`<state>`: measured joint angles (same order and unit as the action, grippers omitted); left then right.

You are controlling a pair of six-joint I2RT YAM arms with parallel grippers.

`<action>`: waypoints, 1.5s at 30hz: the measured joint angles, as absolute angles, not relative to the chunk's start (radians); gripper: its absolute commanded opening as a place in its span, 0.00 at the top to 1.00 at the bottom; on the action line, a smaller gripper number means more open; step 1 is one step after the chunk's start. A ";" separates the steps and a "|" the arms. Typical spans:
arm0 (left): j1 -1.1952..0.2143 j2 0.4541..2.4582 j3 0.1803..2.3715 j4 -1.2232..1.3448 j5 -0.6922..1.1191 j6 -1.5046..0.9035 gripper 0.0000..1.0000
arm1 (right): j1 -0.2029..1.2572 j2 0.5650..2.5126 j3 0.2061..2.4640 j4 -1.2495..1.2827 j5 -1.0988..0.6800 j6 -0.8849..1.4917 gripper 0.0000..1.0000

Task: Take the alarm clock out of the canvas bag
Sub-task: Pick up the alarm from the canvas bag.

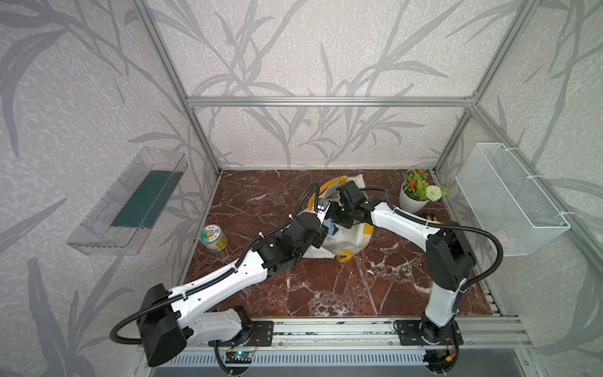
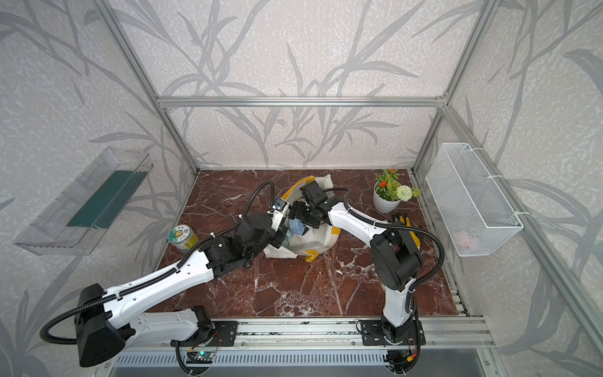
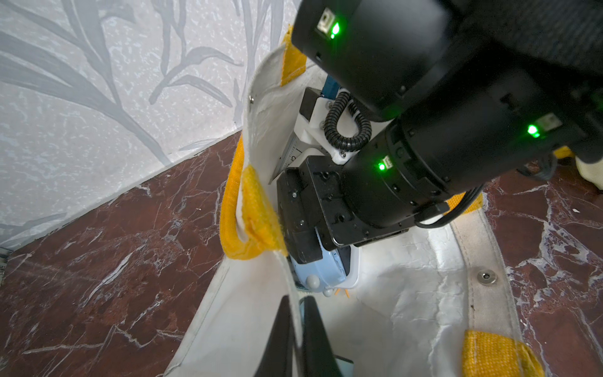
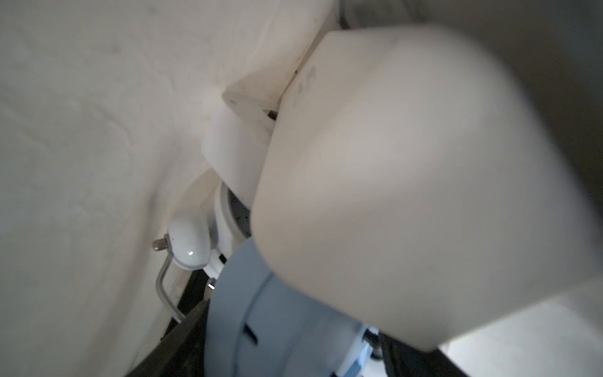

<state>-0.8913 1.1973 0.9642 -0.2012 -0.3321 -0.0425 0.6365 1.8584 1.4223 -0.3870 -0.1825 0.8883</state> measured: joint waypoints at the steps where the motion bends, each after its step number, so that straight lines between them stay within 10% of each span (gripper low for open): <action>1: -0.892 1.197 0.964 -0.201 -0.334 -0.042 1.00 | 0.636 1.858 1.422 -0.387 -0.183 0.888 0.30; 28: -0.898 1.197 0.964 -0.201 -0.347 -0.038 1.00 | 0.596 1.700 1.220 -0.341 -0.229 0.863 0.67; 45: -0.898 1.194 0.953 -0.185 -0.374 -0.057 1.00 | 0.567 1.593 1.063 -0.202 -0.271 0.844 0.74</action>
